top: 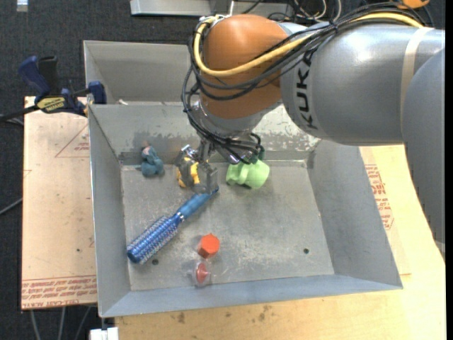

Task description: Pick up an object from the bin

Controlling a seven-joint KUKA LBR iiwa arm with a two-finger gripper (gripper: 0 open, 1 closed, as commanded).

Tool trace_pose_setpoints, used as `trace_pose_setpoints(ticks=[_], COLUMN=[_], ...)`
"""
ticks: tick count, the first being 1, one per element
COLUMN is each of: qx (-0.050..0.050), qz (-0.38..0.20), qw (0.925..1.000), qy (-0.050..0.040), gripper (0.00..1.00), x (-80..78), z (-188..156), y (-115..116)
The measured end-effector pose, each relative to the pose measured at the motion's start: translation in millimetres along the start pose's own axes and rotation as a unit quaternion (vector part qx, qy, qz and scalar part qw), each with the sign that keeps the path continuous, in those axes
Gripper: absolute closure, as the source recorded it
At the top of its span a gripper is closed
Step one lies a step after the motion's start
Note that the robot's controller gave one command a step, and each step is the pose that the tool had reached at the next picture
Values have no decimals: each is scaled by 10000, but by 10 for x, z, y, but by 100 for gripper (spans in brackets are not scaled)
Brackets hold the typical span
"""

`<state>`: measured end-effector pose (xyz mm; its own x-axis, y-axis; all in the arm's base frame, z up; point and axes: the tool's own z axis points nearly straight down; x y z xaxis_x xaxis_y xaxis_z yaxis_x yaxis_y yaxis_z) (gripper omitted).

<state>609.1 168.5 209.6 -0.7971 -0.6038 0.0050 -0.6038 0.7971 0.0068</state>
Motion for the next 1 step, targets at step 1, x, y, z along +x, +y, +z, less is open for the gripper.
trace_pose_setpoints(ticks=[1], qx=[30], qz=[-1843], qw=[9829], qy=[-20], gripper=[100], x=[250], z=[247], y=[192])
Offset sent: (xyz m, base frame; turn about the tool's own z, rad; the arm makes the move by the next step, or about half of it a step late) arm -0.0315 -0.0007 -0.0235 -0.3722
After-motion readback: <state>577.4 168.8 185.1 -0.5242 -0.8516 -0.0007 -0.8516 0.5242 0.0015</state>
